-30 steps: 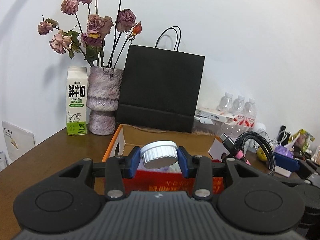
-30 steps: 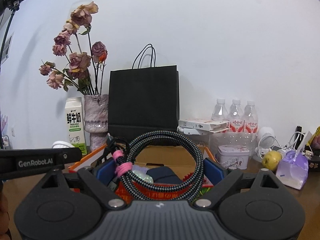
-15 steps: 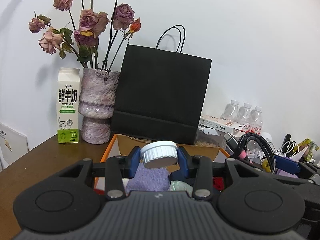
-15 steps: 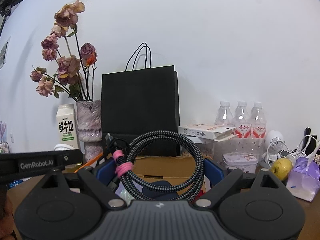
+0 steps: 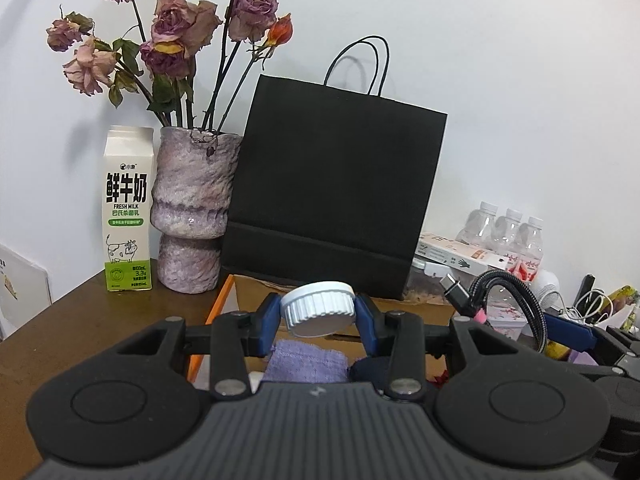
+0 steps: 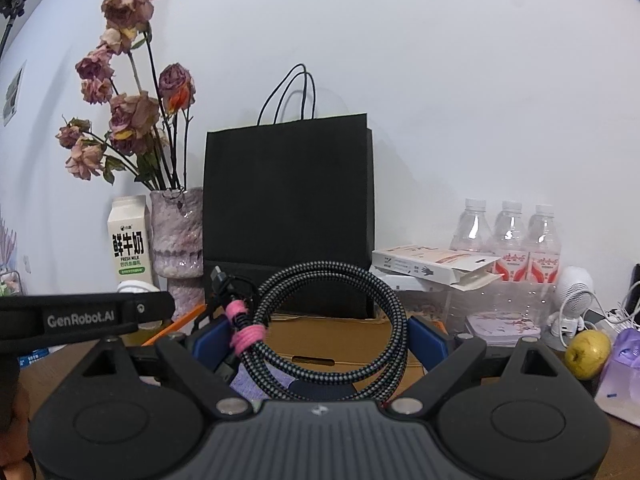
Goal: Organize objects
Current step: 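Carry the lavender cuff and coiled cable with both tools over the red box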
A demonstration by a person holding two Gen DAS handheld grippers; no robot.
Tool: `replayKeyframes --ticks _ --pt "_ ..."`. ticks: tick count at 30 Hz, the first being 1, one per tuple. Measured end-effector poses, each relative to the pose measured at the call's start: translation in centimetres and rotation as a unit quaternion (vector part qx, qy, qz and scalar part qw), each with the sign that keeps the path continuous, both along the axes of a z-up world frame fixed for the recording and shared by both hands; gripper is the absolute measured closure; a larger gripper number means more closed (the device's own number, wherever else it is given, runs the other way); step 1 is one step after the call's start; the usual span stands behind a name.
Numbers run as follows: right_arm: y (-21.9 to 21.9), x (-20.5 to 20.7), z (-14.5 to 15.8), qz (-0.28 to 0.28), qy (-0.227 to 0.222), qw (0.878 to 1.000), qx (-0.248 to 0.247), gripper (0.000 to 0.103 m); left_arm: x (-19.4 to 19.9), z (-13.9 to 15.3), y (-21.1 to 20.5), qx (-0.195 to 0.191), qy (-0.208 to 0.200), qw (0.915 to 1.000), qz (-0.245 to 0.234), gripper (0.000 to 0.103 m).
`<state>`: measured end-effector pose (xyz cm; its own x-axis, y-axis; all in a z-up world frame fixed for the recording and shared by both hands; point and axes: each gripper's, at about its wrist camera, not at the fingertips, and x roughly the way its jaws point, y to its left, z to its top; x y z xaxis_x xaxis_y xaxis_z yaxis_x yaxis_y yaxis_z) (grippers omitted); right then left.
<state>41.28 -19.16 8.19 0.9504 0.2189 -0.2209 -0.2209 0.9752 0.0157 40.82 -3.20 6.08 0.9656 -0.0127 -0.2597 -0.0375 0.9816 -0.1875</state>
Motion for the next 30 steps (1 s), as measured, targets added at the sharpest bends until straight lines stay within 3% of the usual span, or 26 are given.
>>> replayKeyframes --ticks 15,26,27,28,29,30 --pt "0.8 4.3 -1.4 0.005 0.028 0.999 -0.020 0.011 4.0 -0.7 0.8 0.005 0.024 0.9997 -0.001 0.063" --pt "0.8 5.7 -2.7 -0.001 0.066 0.997 -0.028 0.009 4.8 -1.2 0.6 0.013 0.035 0.9993 -0.001 0.061" --pt "0.8 5.9 -2.8 -0.001 0.075 0.997 -0.027 0.007 4.9 -1.3 0.5 0.015 0.036 0.9992 0.002 0.058" --pt "0.6 6.1 -3.0 0.001 0.084 0.996 -0.022 0.001 5.0 -1.4 0.5 0.016 0.037 0.9992 0.005 0.042" --pt "0.5 6.3 -3.1 -0.002 0.094 0.995 -0.014 0.000 5.0 -1.5 0.6 0.014 0.039 0.9991 0.009 0.014" --pt "0.4 6.4 -3.1 -0.003 0.100 0.995 -0.010 0.000 5.0 -1.6 0.6 0.012 0.038 0.9991 0.016 0.000"
